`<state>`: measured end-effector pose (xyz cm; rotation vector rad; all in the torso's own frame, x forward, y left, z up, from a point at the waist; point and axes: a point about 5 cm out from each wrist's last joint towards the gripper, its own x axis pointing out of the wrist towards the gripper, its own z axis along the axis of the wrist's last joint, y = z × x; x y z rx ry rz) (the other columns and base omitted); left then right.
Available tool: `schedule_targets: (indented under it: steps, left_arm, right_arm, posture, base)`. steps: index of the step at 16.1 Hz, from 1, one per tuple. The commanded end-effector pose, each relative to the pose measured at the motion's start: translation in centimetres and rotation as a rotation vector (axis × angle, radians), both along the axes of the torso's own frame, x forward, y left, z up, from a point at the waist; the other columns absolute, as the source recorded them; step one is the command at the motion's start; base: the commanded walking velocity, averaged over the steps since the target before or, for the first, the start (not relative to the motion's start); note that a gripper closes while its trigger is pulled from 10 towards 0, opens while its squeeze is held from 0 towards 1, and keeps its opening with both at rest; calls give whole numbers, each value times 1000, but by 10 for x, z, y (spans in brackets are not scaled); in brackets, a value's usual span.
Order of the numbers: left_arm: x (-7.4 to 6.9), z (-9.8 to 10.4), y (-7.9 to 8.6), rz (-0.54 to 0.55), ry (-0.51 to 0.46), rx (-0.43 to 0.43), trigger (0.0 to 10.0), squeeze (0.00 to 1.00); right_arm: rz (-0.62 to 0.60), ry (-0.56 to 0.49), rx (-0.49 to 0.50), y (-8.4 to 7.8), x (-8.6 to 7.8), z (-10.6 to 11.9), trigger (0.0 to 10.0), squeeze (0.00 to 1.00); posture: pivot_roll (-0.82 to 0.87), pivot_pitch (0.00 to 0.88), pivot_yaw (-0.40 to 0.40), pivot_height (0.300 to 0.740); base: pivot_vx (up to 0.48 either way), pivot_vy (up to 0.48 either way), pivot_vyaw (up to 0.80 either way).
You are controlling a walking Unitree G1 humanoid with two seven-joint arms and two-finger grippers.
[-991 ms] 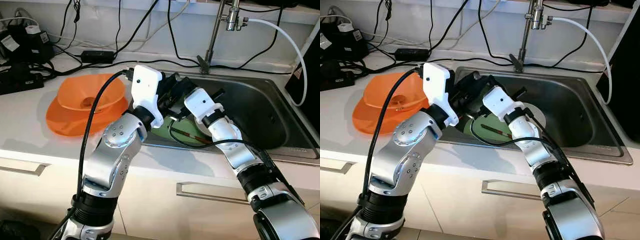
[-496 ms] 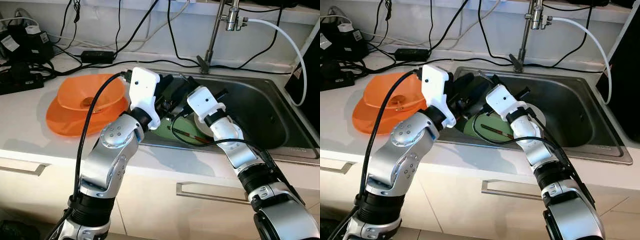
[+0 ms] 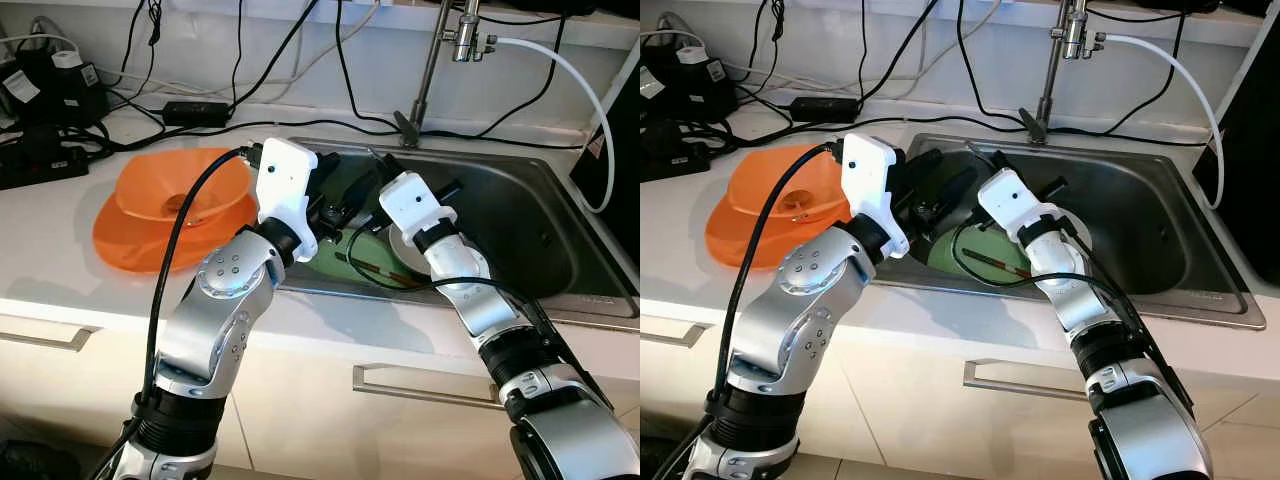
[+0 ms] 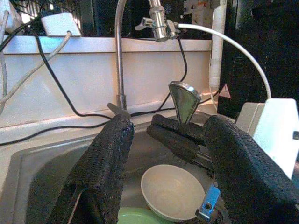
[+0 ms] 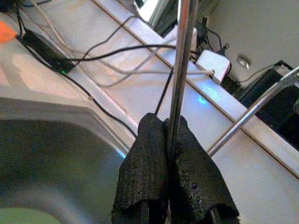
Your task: Kitchen organization
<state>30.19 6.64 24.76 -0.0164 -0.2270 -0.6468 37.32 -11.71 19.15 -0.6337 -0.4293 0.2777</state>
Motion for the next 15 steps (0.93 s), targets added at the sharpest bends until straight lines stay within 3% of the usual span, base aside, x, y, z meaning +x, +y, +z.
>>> schedule_targets:
  steps: [1, 2, 4, 7, 9, 15]
  left_arm:
    - [-4, 5, 0, -4, -20, 6, 10000, 0]
    - [-6, 6, 1, -13, -19, 9, 10000, 0]
    - [-10, 0, 9, -17, 3, 55, 10000, 0]
    - [-10, -5, 14, -14, 26, 81, 10000, 0]
    - [-12, -9, 16, -23, 47, 106, 10000, 0]
    - [-17, -27, 16, -74, 145, 186, 10000, 0]
  right_arm:
    - [-47, -19, 20, -6, 6, 11, 10000, 0]
    - [-72, -12, 25, -10, 7, 10, 10000, 0]
    - [-212, 41, 88, -32, 15, 8, 10000, 0]
    - [-259, 62, 88, -42, 17, 6, 10000, 0]
    - [-308, 115, 148, -52, 19, 1, 10000, 0]
    - [-339, 280, 257, -61, 19, -22, 10000, 0]
  posture:
    - [131, 0, -28, 740]
    - [135, 0, -28, 740]
    - [139, 0, -30, 740]
    - [138, 0, -32, 740]
    - [138, 0, -32, 740]
    - [143, 0, -33, 740]
  base:
    - [0, 0, 0]
    - [0, 0, 0]
    - [0, 0, 0]
    - [0, 0, 0]
    - [0, 0, 0]
    - [0, 0, 0]
